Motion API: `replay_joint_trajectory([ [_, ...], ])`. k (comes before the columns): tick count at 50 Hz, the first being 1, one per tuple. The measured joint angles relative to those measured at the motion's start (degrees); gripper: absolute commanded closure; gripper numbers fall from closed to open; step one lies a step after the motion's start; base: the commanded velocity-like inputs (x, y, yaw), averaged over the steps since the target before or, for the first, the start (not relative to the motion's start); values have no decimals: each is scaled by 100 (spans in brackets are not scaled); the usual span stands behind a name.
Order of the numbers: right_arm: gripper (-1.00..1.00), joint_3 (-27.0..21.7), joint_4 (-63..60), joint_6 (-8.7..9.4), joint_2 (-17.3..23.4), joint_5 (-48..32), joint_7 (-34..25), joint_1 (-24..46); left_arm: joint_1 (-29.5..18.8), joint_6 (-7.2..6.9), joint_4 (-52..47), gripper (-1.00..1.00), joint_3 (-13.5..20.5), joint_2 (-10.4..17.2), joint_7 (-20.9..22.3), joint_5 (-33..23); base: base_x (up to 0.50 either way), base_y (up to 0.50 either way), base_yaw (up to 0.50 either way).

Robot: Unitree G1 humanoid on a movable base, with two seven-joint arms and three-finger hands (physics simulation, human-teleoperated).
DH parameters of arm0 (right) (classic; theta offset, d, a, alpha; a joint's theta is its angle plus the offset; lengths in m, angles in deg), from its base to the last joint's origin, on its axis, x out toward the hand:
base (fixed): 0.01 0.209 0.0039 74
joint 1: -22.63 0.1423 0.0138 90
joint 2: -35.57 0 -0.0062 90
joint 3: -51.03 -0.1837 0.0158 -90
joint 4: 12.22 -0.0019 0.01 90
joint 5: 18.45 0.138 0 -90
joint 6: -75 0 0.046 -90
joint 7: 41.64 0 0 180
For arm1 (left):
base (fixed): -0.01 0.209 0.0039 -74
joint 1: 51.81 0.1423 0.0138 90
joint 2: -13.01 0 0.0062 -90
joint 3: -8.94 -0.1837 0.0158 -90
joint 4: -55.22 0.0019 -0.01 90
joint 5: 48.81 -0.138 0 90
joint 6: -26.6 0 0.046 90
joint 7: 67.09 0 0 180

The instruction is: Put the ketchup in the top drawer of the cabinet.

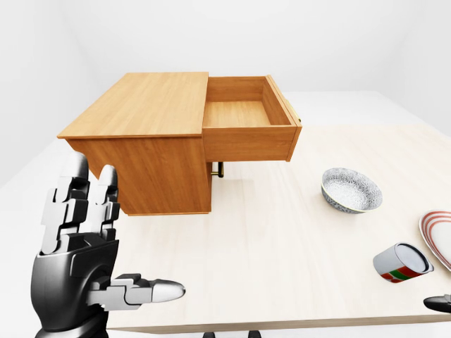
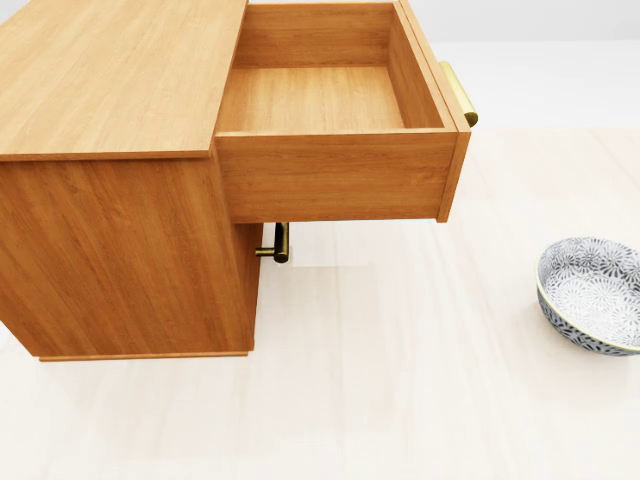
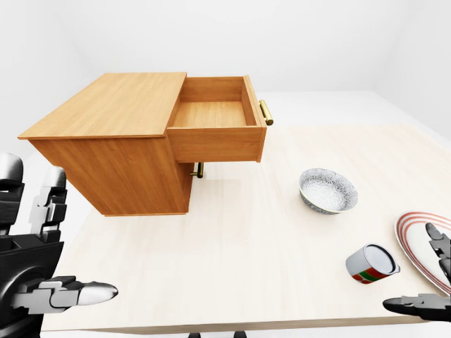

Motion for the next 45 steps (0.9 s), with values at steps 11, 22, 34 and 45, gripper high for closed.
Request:
replay_joint_trajectory([
  [11, -100, 178, 317, 0, 254, 22, 0, 124, 14, 0, 12, -100, -33, 5, -5, -22, 0, 0, 0],
  [22, -100, 452, 368, 0, 399, -115, 0, 293, 29, 0, 18, -100, -59, 11, -13, -36, 0, 0, 0],
  [34, -100, 701, 549, 0, 519, -142, 0, 444, 32, 0, 19, -100, -60, 11, -14, -37, 0, 0, 0],
  [45, -100, 841, 821, 0, 582, -69, 0, 470, 39, 0, 25, -100, -69, 10, -15, -44, 0, 0, 0],
])
